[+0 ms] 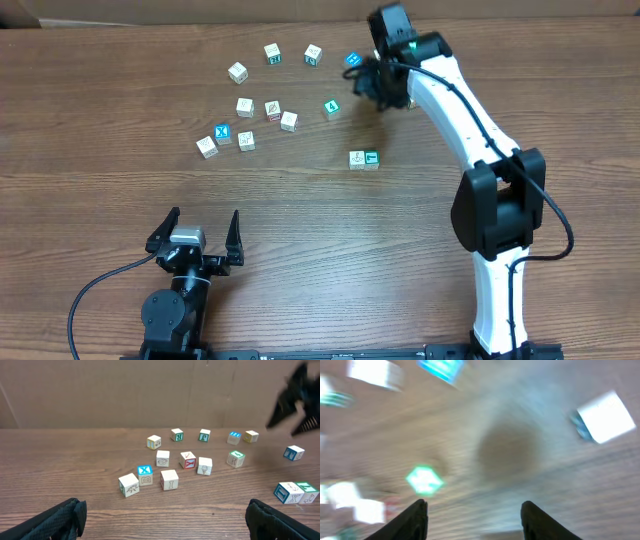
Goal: Form a horizontal line
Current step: 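Swing the right gripper left over the arc to a white block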
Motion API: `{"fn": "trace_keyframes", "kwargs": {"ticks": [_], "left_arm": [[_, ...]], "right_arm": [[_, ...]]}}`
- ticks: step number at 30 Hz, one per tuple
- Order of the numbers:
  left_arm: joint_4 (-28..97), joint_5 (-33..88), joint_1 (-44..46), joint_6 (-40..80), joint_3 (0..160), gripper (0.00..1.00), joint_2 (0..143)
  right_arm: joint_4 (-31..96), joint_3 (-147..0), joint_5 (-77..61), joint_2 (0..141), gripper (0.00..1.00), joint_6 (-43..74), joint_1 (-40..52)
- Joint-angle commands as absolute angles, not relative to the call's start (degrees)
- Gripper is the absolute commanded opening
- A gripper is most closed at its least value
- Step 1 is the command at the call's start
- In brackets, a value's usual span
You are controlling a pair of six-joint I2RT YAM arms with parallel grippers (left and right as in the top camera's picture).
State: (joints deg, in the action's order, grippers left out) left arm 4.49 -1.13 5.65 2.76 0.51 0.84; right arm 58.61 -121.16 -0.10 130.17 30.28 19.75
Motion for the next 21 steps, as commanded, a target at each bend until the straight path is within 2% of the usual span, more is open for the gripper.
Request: {"fn": "trace_keyframes", "kwargs": {"ticks": [1, 5, 10, 16, 21], "left_arm": [[4.3, -1.5, 5.9, 1.7, 0.3, 1.00, 0.3], [4.3, -1.5, 5.9, 1.7, 0.3, 0.99, 0.3], [4.3, -1.5, 5.9, 1.7, 0.3, 1.00, 0.3], [4.3, -1.5, 5.9, 1.7, 0.3, 1.00, 0.3], [4.3, -1.5, 5.9, 1.7, 0.3, 1.00, 0.3]], "right_arm": [[56.5, -123.2, -1.1, 129.9, 0.62, 30.0, 23.4], [52.6, -123.0, 3.6, 131.6, 0.72, 29.7, 27.7], [47.4, -123.0, 9.1, 134.8, 0.80, 27.3, 32.6], [43.9, -123.0, 16.9, 138.1, 0.80, 26.5, 36.5], [42.5, -123.0, 16.9, 140.5, 0.81, 27.2, 36.8]]}}
